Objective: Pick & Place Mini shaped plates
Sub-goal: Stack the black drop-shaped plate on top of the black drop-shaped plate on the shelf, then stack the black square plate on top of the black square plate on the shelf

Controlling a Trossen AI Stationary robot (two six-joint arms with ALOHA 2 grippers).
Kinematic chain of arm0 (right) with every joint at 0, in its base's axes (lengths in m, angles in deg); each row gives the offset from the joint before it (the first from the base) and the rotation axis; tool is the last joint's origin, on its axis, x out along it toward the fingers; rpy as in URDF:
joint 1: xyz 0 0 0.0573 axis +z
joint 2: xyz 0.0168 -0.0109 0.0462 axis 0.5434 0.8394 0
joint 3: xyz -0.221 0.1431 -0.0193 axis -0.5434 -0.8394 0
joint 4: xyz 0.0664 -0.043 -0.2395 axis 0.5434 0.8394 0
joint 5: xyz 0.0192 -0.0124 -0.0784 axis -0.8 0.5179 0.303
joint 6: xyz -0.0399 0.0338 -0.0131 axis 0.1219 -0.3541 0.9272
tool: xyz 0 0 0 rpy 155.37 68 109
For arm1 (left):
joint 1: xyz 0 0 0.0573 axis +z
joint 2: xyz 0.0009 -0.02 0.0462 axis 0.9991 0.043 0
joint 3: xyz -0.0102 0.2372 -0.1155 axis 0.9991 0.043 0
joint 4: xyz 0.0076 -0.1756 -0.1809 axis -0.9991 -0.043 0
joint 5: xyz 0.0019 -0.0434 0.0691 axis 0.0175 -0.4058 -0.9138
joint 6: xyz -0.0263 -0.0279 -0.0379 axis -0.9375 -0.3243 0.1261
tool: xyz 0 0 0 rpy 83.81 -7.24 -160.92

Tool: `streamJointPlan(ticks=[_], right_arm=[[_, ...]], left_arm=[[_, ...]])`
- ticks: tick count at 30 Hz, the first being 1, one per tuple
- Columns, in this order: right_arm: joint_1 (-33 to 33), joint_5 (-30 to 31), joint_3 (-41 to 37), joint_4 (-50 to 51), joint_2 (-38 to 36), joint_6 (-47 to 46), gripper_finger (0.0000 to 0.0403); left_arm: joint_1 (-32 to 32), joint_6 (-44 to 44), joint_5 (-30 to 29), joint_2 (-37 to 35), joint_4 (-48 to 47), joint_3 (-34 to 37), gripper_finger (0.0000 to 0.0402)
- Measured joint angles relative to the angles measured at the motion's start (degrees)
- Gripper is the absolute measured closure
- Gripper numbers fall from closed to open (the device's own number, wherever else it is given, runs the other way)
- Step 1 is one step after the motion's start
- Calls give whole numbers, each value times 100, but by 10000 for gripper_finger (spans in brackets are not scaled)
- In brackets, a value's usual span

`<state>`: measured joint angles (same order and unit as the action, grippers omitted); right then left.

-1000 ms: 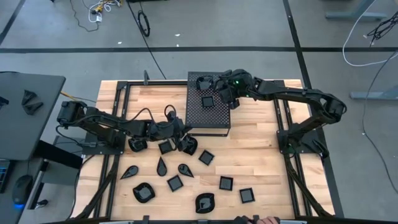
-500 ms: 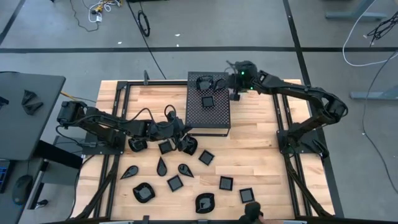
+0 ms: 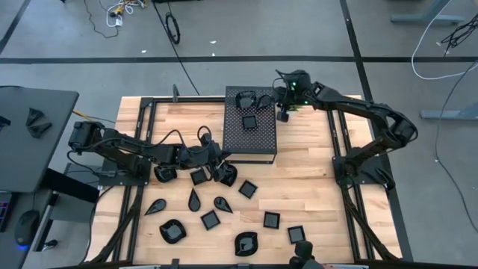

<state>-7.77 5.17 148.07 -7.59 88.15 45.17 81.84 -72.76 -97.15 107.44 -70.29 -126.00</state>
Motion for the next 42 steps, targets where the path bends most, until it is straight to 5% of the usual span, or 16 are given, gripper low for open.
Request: streamJointPlan(ticks=[15,21,28,42], right_arm=[[35,20,0,-146,47,88,378],[419,25,0,13,-243,-661,378],[1801,30,-63,527,-687,-1621,395],[5158,620,-1013,-1075,-738,-3141,399]], left_arm=[[0,0,2,0,0,0,394],[-2,2,2,0,0,0,394],[-10,2,2,0,-2,0,394],[-266,59,-3,0,-2,0,394]])
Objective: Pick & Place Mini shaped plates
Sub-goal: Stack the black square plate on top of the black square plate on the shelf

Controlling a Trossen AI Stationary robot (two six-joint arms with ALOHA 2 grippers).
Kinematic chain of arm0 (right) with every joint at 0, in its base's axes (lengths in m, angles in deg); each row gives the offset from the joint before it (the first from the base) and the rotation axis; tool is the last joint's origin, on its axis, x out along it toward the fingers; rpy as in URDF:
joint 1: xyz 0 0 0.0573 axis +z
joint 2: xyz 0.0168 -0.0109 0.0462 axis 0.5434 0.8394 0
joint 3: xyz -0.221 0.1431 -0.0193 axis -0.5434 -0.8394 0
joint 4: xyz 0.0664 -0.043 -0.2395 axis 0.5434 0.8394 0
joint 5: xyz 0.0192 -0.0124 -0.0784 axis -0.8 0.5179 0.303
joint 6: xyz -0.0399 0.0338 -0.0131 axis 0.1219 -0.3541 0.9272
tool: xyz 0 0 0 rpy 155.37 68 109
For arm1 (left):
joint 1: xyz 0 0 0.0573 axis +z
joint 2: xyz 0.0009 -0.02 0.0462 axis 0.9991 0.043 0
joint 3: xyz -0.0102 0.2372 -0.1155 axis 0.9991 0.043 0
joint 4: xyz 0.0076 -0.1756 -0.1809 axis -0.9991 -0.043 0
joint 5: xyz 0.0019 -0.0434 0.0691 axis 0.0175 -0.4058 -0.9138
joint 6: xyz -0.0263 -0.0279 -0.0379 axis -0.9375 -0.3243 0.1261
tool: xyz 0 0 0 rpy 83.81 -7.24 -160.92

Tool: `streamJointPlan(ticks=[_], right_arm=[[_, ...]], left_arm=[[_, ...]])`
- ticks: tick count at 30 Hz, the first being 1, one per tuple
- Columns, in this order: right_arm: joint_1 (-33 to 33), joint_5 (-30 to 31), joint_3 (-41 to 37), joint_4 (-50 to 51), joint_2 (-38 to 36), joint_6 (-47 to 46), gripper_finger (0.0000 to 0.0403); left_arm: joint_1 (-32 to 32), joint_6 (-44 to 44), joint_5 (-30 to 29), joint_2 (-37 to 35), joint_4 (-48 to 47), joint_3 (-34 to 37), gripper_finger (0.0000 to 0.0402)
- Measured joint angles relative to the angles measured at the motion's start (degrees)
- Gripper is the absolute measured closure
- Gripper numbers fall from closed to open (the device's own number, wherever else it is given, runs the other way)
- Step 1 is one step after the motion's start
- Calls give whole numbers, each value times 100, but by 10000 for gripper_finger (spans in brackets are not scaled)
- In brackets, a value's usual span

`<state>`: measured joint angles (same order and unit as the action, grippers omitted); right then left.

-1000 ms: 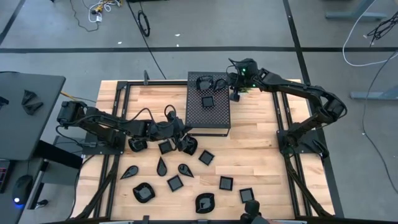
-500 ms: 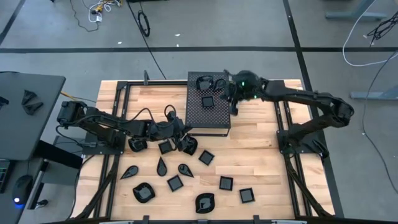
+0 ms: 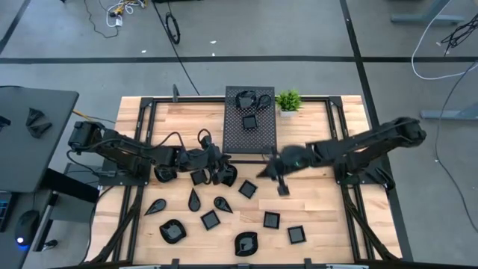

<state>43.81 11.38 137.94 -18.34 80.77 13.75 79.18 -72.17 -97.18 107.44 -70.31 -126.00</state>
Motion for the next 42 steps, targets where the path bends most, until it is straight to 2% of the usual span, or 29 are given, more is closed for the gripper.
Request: streamJointPlan(ticks=[3,7,11,14,19,24,31,37,42], right_arm=[[629,189,-226,-469,2,-210,393],[1233,944,-584,-821,4,-757,381],[1331,1058,-816,-857,79,-1170,356],[1303,1056,-837,-884,358,-1132,325],[1112,760,-597,-962,1181,-295,276],[867,728,-173,-923,1987,1152,262],[588,718,42,-917,2565,2940,276],[496,688,42,-849,2597,3422,301],[421,316,42,-741,2597,3808,334]], left_arm=[[-159,-2,3,0,0,0,394],[-297,90,3,0,7,0,394],[-313,189,-43,0,63,0,394],[-259,206,-71,0,182,0,394],[-169,202,-81,0,373,2,394],[-127,161,-80,0,466,2,394],[-118,146,-81,0,539,2,394],[-118,142,-41,0,548,2,394],[-125,114,-41,0,564,2,394]])
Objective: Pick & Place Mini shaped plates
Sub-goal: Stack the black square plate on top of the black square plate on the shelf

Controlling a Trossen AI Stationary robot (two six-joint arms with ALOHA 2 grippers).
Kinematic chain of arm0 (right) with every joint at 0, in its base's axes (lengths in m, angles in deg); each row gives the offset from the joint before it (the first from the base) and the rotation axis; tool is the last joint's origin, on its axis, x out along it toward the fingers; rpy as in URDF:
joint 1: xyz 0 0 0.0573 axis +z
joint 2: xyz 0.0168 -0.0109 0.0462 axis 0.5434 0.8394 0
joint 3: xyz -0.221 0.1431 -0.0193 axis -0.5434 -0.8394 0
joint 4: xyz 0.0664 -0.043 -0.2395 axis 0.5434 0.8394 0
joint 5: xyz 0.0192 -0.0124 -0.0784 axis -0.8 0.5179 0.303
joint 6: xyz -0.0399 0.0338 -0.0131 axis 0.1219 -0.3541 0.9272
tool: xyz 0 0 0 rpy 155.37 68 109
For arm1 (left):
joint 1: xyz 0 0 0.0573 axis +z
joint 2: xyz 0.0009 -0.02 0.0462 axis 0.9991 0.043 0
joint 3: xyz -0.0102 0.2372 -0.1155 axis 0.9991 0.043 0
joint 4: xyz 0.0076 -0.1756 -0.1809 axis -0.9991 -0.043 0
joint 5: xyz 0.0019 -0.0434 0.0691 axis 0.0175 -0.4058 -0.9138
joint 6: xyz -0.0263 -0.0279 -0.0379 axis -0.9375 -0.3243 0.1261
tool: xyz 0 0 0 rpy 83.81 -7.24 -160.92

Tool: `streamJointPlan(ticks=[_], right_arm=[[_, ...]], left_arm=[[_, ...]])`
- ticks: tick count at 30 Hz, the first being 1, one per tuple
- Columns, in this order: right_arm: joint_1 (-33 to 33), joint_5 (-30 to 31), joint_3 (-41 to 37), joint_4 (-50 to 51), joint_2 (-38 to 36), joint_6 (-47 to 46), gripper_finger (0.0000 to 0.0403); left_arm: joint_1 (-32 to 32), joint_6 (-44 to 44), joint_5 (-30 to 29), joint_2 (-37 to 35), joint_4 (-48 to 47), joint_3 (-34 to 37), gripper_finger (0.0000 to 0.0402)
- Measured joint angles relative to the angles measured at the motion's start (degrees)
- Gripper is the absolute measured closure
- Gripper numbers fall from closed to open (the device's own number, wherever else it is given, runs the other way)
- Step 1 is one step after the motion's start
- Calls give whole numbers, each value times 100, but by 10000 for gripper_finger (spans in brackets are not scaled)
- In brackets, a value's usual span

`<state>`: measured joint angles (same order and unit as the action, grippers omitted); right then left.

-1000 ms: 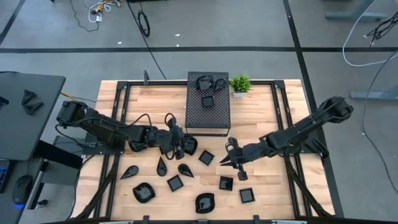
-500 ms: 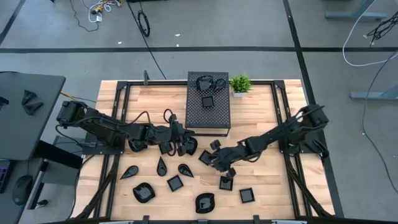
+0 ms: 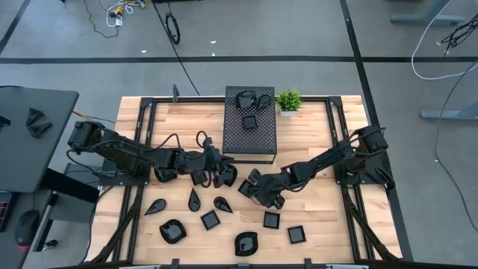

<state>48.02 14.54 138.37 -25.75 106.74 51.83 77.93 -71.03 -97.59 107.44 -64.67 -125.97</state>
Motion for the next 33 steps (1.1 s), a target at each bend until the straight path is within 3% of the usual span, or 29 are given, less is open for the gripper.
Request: streamJointPlan(ticks=[5,12,24,33], right_arm=[[-78,-23,0,62,22,336,356],[-121,-23,0,-85,225,607,354],[128,-11,0,-73,170,245,394],[543,-80,-2,361,-952,-686,399]], left_arm=[[0,-12,0,-1,2,0,394],[0,15,0,0,22,0,394],[0,29,2,0,20,0,394],[0,31,2,0,17,0,394]])
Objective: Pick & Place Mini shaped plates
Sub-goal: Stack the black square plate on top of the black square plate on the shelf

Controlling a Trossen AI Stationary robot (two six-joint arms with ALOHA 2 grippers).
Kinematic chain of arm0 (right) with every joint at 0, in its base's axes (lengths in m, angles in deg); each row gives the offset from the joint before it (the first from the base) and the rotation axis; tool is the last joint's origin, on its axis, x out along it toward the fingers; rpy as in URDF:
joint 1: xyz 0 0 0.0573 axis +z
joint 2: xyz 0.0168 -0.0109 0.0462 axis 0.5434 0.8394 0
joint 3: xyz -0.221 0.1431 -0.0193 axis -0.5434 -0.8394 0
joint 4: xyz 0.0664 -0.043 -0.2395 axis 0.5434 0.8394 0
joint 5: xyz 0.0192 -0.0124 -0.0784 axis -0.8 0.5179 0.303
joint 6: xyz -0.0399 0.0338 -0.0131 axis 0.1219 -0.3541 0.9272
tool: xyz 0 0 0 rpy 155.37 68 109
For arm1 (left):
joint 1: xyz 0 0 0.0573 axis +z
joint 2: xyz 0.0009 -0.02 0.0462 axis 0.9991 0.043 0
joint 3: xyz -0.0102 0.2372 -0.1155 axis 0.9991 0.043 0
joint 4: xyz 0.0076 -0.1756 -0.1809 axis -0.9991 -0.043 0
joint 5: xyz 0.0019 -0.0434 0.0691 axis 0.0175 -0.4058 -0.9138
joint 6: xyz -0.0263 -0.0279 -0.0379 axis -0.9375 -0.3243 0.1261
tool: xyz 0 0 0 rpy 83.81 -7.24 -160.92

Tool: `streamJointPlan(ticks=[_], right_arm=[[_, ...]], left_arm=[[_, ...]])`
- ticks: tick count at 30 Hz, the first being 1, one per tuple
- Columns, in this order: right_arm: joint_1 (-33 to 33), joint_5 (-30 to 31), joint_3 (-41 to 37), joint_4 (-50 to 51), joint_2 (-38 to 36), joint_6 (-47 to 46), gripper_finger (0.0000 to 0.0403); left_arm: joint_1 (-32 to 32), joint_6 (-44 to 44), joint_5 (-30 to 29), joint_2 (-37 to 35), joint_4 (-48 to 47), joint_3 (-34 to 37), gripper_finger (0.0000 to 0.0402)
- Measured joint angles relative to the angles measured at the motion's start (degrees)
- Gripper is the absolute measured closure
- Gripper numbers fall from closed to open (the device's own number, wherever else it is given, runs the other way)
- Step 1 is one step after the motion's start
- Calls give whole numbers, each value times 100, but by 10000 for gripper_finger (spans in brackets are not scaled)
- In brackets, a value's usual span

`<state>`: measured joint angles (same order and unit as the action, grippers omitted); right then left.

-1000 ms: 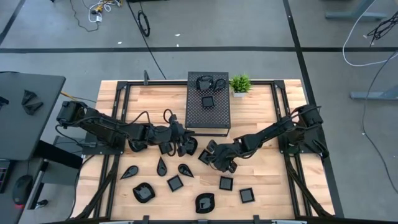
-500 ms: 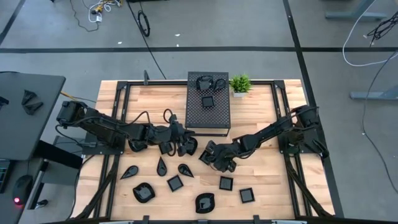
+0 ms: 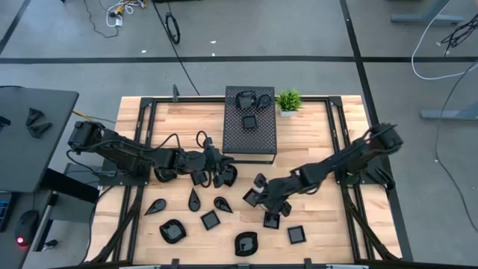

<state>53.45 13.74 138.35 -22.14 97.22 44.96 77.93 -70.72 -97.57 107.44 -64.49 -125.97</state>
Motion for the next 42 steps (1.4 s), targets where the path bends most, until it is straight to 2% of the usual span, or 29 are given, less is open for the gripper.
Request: streamJointPlan(ticks=[6,10,12,15,22,28,35,42], right_arm=[[107,113,220,31,-1185,-1224,397],[-58,1131,955,539,-1545,-1647,398],[-228,1668,1449,1111,-1519,-1558,398],[-657,2040,2061,1815,-1322,-1224,398],[-1890,2062,2356,2158,-762,-742,398],[-2572,1968,2356,2425,-309,-668,398],[-2924,1952,2354,2529,1,-569,396],[-3001,1952,2354,2585,40,-567,395]], left_arm=[[0,1,0,0,31,0,394],[15,4,0,0,48,0,394],[17,5,-2,0,56,0,394],[17,5,-2,0,68,0,394],[17,16,0,0,30,0,394],[11,14,0,0,-11,0,394],[11,14,0,0,-46,0,394],[11,12,0,0,-50,0,394]])
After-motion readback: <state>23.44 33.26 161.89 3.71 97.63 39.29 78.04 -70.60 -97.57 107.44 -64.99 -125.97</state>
